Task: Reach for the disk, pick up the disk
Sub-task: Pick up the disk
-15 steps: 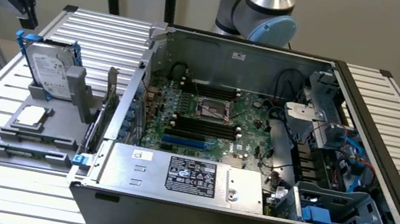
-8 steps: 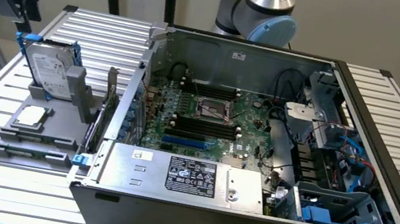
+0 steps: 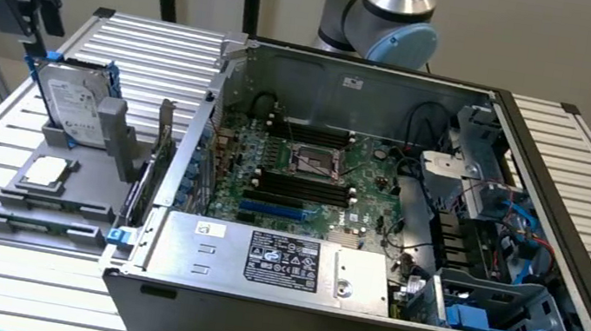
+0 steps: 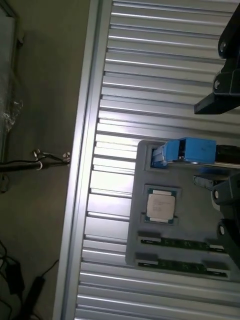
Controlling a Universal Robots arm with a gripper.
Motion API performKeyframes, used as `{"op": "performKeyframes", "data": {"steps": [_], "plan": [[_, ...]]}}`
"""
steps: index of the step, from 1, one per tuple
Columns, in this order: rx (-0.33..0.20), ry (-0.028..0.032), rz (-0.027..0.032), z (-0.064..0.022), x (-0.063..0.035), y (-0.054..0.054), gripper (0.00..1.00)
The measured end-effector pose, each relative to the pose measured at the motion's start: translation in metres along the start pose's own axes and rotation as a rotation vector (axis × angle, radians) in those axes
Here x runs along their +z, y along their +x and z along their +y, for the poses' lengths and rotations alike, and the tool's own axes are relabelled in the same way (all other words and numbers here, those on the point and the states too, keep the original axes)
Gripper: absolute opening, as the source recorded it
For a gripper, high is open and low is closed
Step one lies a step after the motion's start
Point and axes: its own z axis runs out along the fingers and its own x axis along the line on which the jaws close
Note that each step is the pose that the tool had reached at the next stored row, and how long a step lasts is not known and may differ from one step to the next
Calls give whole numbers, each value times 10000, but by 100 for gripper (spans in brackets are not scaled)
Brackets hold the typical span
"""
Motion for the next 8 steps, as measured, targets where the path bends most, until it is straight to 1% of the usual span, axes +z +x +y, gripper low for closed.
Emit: {"op": "performKeyframes", "data": {"steps": [4,8], "plan": [[345,76,-3,-1,73,9,60],[540,86,-6,1,143,34,60]]}}
